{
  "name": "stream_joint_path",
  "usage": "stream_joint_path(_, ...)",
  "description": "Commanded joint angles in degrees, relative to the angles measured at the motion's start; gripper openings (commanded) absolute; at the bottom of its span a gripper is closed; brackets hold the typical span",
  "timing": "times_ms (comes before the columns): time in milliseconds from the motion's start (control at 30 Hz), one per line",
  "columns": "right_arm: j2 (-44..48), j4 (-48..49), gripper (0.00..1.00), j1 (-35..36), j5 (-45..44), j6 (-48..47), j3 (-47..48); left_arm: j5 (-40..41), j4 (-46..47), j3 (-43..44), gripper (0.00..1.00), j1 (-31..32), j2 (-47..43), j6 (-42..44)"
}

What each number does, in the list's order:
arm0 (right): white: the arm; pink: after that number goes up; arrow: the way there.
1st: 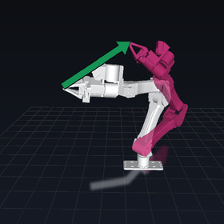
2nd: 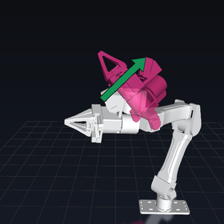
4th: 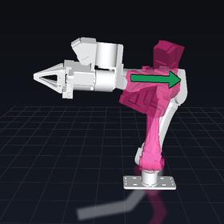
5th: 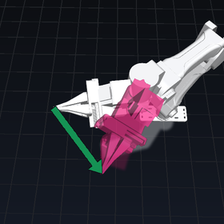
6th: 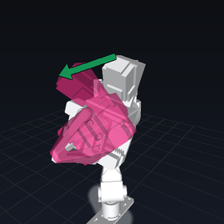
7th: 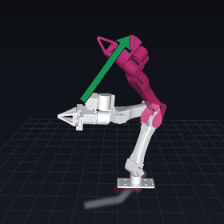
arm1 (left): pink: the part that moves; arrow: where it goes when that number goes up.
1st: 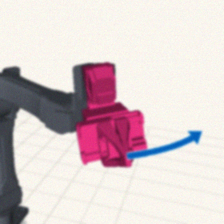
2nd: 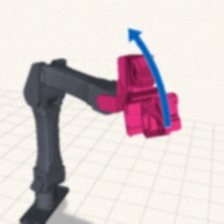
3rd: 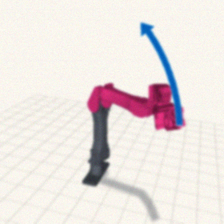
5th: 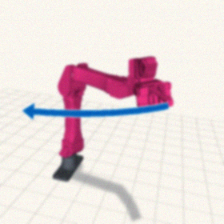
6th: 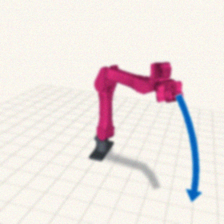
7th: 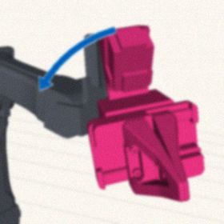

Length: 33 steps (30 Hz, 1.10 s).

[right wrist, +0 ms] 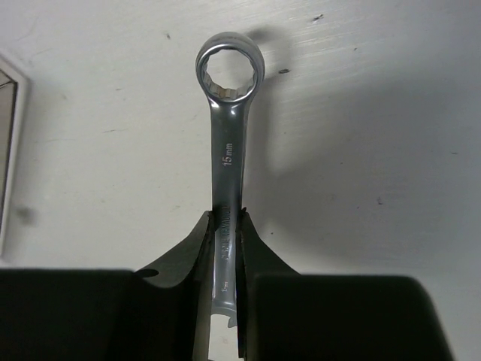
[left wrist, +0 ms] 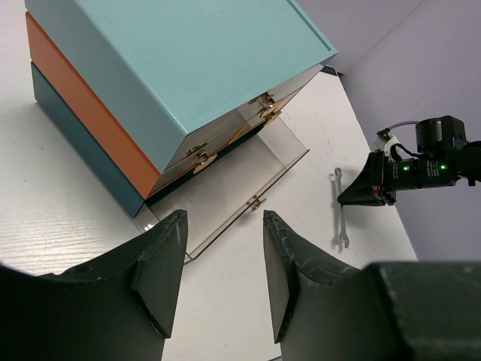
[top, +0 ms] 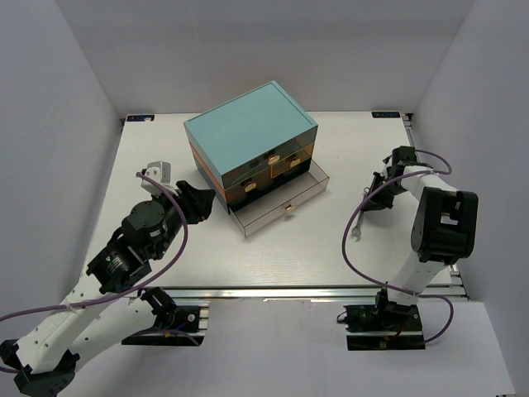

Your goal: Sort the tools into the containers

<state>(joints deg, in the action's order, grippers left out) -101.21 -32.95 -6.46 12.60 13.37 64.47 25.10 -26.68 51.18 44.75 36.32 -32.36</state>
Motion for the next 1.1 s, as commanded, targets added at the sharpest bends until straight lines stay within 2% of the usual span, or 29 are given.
stream_joint_path(0,3.4,-0.8,0.00,0.1,3.6,1.1,2.2,0.1,0.7,1.8,0.55,0.0,-0.1,0.6)
stream_joint_path(300,8.6,-1.7,0.00,1.2,10.7,5.5,4.2,0.1,1.3,2.0,0.55,0.0,0.2,1.1)
stream_joint_path(433,12.5,-1.3,0.00,7.0,13.1,10.7,4.4,-0.2,2.1,1.8,0.55,0.0,0.7,1.2)
stream_joint_path(567,15.7,6.5,0.00,14.8,12.6,20.7,2.5,-0.6,2.2,2.1,0.55,0.0,1.0,1.7)
stream_joint_path(767,12.1,15.2,0.00,23.2,8.2,40.2,2.2,0.0,1.1,2.2,0.55,0.0,0.3,1.3)
stream_joint_path(867,9.5,19.0,0.00,26.4,6.5,45.6,3.8,0.3,0.5,2.2,0.54,0.0,-0.5,0.8)
stream_joint_path(1067,4.4,22.5,0.00,31.0,3.8,50.1,8.0,0.9,0.3,1.6,0.54,0.1,-1.4,0.3)
